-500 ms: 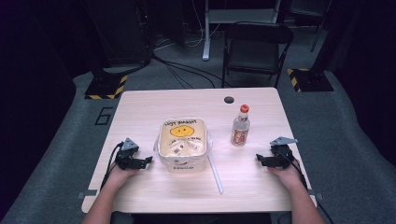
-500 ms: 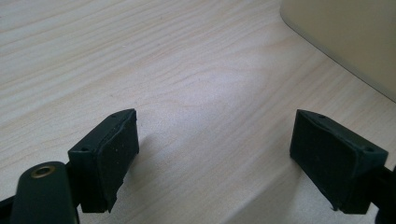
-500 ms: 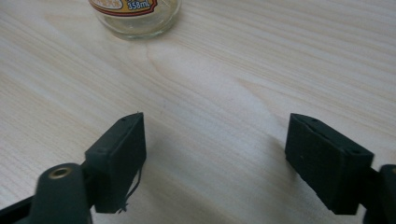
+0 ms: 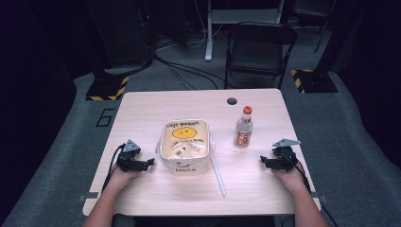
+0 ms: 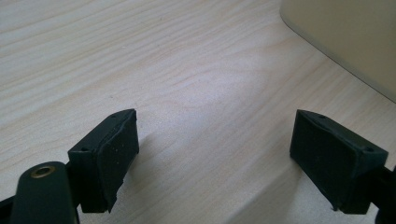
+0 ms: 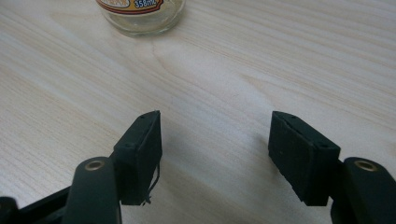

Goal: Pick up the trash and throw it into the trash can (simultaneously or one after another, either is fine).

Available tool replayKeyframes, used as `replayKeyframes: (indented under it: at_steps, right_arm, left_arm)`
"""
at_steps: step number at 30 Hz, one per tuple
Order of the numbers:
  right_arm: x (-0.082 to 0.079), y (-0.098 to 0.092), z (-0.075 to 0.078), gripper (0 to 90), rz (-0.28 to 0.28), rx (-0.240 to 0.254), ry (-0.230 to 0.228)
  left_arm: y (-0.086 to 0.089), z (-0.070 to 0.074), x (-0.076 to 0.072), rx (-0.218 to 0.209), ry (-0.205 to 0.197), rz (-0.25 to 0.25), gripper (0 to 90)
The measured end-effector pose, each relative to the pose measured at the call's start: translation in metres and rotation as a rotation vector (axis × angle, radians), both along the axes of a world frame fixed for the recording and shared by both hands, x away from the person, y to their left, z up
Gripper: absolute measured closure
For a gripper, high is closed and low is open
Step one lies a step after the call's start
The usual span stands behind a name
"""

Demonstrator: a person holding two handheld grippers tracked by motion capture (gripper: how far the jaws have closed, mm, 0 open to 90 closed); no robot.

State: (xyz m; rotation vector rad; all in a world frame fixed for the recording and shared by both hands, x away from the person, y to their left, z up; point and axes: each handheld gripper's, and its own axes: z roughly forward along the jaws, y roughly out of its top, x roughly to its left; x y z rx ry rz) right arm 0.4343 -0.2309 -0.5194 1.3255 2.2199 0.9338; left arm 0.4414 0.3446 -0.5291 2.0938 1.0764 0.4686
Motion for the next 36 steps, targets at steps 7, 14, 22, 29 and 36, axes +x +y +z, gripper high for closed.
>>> replayKeyframes:
  at_steps: [7,14,22,29,36]
  right_arm:
    - [0.000,-0.001,0.001,36.8,0.001,0.014,0.017]
    - [-0.002,0.002,0.013,38.4,0.001,0.058,-0.004]
    - [-0.002,0.003,0.023,39.3,-0.005,0.036,0.007]
    - [-0.002,0.007,0.043,40.0,0.031,0.038,-0.016]
    - [0.000,0.013,0.067,41.5,0.073,0.063,-0.038]
  left_arm:
    - [0.000,0.000,0.000,0.000,0.004,0.001,15.4]
    - [0.000,0.000,0.000,-0.002,-0.002,0.002,15.4]
    - [0.000,0.000,0.000,0.001,0.000,0.000,15.5]
    - [0.000,0.000,0.000,0.002,0.000,-0.001,15.5]
    - [0.000,0.000,0.000,0.001,-0.001,0.001,15.5]
